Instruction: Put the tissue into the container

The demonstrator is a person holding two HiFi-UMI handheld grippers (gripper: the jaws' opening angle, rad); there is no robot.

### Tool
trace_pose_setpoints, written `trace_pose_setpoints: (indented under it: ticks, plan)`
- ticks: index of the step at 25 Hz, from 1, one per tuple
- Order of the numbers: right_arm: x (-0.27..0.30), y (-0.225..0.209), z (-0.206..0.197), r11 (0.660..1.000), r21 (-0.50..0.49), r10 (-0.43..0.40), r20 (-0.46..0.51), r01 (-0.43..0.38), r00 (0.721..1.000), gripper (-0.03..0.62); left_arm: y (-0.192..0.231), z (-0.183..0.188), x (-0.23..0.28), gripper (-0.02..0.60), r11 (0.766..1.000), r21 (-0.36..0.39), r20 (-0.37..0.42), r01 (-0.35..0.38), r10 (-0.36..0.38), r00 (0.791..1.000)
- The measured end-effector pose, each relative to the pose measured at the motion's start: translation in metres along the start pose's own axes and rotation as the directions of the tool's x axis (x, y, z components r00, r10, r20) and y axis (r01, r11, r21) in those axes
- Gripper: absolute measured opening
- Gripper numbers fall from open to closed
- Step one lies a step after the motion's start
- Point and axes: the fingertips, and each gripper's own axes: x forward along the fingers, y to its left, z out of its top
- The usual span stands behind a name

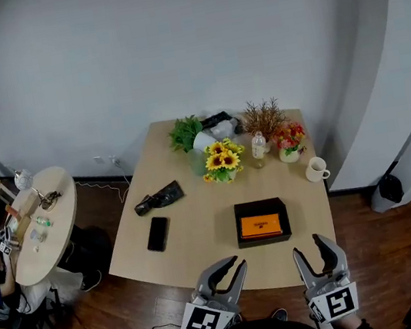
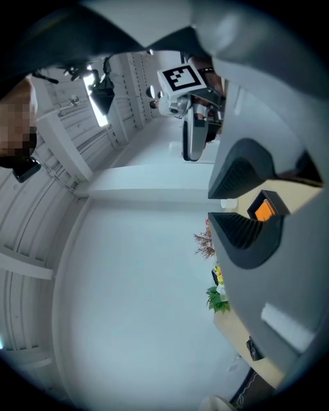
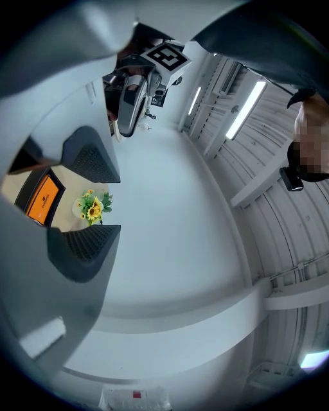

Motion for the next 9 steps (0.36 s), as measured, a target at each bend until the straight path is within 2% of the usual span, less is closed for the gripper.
trace_pose_setpoints:
  ticks: [3,9]
  plan:
    - [0.0006,-0.0007,-0.0007,1.000,0.004,0.000,-0.001,0.000,1.000,0.199,-0.0012,0.0036,-0.0002,0.048,0.999,-0.031,0.030,0.012,-0.011,0.999]
    - [0.0043,-0.0031,-0.0007,1.000,0.001,0.004,0.009,-0.004,1.000,0.195,-0.0001,0.0006,0.0023,0.051,1.000,-0.024,0.024,0.008,-0.007,1.000]
